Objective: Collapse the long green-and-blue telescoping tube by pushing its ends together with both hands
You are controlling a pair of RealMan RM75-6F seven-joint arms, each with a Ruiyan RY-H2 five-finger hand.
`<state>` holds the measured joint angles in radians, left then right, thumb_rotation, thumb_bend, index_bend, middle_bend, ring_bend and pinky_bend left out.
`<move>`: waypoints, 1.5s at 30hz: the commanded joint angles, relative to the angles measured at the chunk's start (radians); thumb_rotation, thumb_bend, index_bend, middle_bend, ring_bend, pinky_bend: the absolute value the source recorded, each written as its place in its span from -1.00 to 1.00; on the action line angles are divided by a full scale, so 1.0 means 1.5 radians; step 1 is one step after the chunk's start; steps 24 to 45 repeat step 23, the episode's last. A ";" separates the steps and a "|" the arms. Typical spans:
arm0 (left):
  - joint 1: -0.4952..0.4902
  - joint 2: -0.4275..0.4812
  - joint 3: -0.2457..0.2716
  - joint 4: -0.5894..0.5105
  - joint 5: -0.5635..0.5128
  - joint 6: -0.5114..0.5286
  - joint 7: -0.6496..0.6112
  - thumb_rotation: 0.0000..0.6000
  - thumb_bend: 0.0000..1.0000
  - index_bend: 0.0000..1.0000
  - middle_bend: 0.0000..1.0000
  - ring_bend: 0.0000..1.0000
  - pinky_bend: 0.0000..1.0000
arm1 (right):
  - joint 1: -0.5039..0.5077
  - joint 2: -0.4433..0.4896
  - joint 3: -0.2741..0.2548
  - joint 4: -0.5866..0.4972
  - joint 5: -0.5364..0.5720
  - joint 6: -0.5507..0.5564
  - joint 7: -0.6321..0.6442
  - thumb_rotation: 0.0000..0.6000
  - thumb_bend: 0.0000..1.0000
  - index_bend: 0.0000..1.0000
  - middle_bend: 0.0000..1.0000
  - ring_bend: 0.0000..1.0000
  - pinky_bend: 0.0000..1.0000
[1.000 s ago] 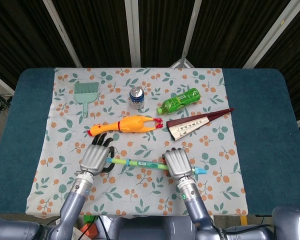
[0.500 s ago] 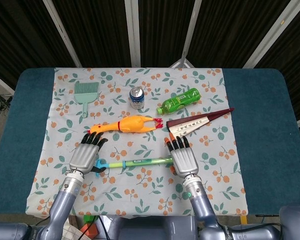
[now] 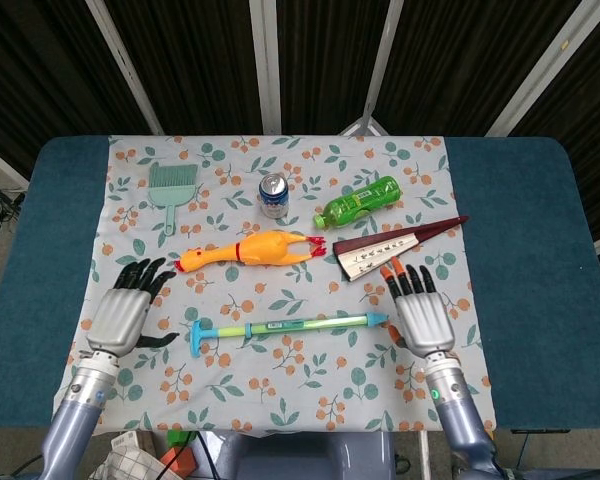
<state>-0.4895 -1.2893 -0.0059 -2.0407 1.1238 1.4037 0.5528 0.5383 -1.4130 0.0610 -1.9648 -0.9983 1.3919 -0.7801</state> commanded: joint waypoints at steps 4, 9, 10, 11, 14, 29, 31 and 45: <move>0.109 0.106 0.098 0.031 0.163 0.083 -0.159 1.00 -0.67 -0.80 -0.99 -1.00 -1.00 | -0.127 0.176 -0.117 0.004 -0.178 0.059 0.234 1.00 -0.32 -1.00 -1.00 -1.00 -1.00; 0.183 0.128 0.148 0.105 0.245 0.156 -0.250 1.00 -0.67 -0.88 -1.00 -1.00 -1.00 | -0.201 0.231 -0.179 0.070 -0.286 0.122 0.357 1.00 -0.32 -1.00 -1.00 -1.00 -1.00; 0.195 0.129 0.155 0.119 0.257 0.167 -0.264 1.00 -0.67 -0.89 -1.00 -1.00 -1.00 | -0.212 0.234 -0.186 0.085 -0.304 0.136 0.373 1.00 -0.32 -1.00 -1.00 -1.00 -1.00; 0.208 0.130 0.162 0.136 0.268 0.178 -0.275 1.00 -0.67 -0.90 -1.00 -1.00 -1.00 | -0.225 0.237 -0.194 0.102 -0.321 0.151 0.388 1.00 -0.32 -1.00 -1.00 -1.00 -1.00; 0.235 0.125 0.172 0.187 0.295 0.206 -0.292 1.00 -0.67 -0.92 -1.00 -1.00 -1.00 | -0.256 0.233 -0.203 0.158 -0.365 0.192 0.424 1.00 -0.32 -1.00 -1.00 -1.00 -1.00; 0.277 0.117 0.147 0.253 0.296 0.255 -0.343 1.00 -0.67 -0.93 -1.00 -1.00 -1.00 | -0.305 0.217 -0.183 0.240 -0.370 0.243 0.486 1.00 -0.32 -1.00 -1.00 -1.00 -1.00; 0.277 0.117 0.147 0.253 0.296 0.255 -0.343 1.00 -0.67 -0.93 -1.00 -1.00 -1.00 | -0.305 0.217 -0.183 0.240 -0.370 0.243 0.486 1.00 -0.32 -1.00 -1.00 -1.00 -1.00; 0.277 0.117 0.147 0.253 0.296 0.255 -0.343 1.00 -0.67 -0.93 -1.00 -1.00 -1.00 | -0.305 0.217 -0.183 0.240 -0.370 0.243 0.486 1.00 -0.32 -1.00 -1.00 -1.00 -1.00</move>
